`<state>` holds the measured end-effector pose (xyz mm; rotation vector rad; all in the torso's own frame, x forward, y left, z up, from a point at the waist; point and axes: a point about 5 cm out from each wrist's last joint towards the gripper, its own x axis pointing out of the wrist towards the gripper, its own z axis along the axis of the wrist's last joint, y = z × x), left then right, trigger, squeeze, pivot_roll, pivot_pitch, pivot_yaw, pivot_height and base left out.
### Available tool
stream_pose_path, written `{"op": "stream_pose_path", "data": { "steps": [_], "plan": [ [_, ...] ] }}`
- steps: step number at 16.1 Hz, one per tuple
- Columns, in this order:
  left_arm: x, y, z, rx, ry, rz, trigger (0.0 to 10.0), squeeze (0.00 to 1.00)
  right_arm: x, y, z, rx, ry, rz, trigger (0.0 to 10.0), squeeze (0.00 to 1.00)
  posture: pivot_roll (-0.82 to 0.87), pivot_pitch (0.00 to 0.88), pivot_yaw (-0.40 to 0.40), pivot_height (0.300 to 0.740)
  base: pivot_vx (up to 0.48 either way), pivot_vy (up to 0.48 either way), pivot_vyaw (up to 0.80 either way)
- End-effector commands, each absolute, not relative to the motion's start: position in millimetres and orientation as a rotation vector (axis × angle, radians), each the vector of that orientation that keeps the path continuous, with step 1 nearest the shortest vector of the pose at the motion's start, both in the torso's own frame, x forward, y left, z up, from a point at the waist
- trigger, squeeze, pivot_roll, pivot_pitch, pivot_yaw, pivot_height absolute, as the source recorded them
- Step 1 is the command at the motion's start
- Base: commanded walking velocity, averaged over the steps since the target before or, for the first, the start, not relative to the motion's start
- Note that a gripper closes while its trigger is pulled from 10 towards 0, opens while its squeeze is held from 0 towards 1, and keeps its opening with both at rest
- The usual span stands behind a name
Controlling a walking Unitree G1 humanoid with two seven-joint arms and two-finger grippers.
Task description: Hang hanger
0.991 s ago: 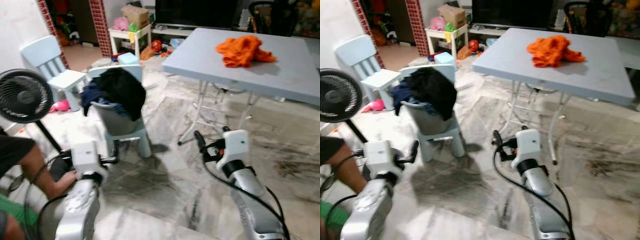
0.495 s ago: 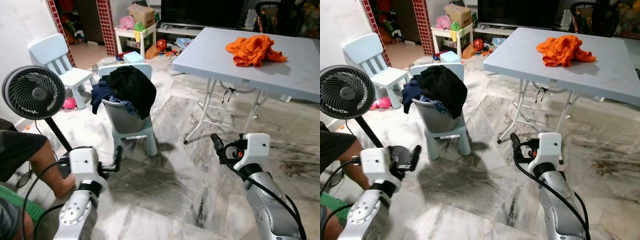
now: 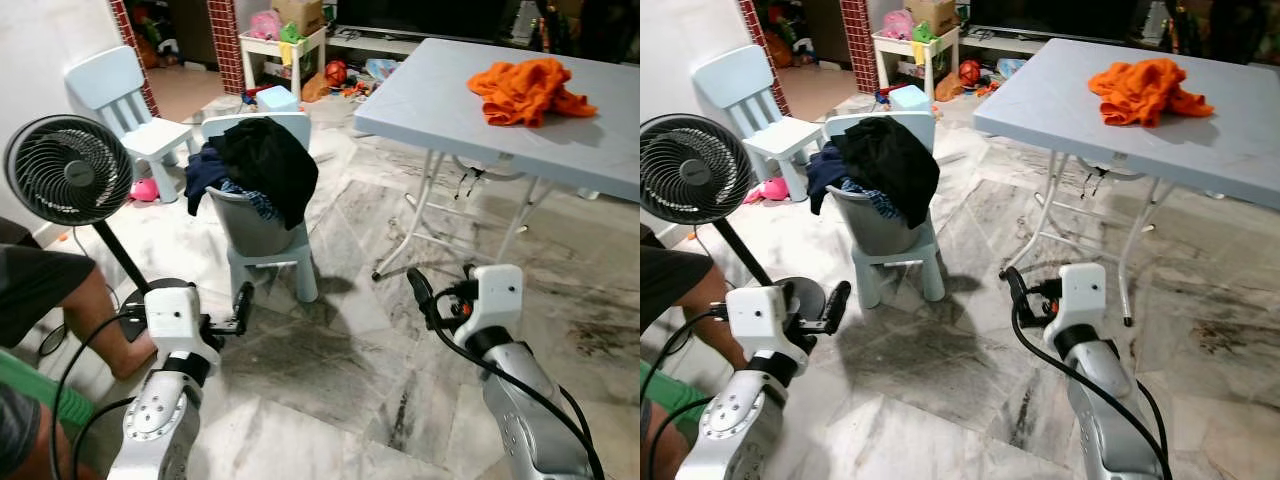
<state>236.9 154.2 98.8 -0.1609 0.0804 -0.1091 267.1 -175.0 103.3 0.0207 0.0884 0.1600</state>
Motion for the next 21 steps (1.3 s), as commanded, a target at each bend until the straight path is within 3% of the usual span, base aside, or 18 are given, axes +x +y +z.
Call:
{"op": "stream_pose_path", "data": {
  "steps": [1, 4, 7, 21],
  "plan": [
    [235.4, 155.3, 100.5, -0.159, 0.080, -0.108, 10.0, 0.00, 267.1, -173.5, 109.7, 0.011, 0.061, 0.169, 10.0, 0.00, -0.08, 0.000, 0.008, 0.740, 0.000, 0.000, 0.00],
    [235.7, 154.4, 100.7, -0.162, 0.083, -0.120, 10.0, 0.00, 267.7, -172.3, 109.8, 0.000, 0.059, 0.172, 10.0, 0.00, -0.07, 0.000, 0.010, 0.740, 0.085, 0.000, 0.00],
    [236.6, 152.1, 100.3, -0.162, 0.088, -0.127, 10.0, 0.00, 268.3, -171.0, 109.1, -0.003, 0.061, 0.180, 10.0, 0.00, -0.07, 0.000, 0.010, 0.740, 0.254, 0.000, 0.80],
    [242.9, 149.9, 102.2, -0.178, 0.079, -0.135, 10.0, 0.00, 271.9, -161.9, 109.0, -0.020, 0.046, 0.199, 10.0, 0.00, -0.07, 0.000, 0.009, 0.740, 0.340, 0.000, 0.00]
  ]
}}
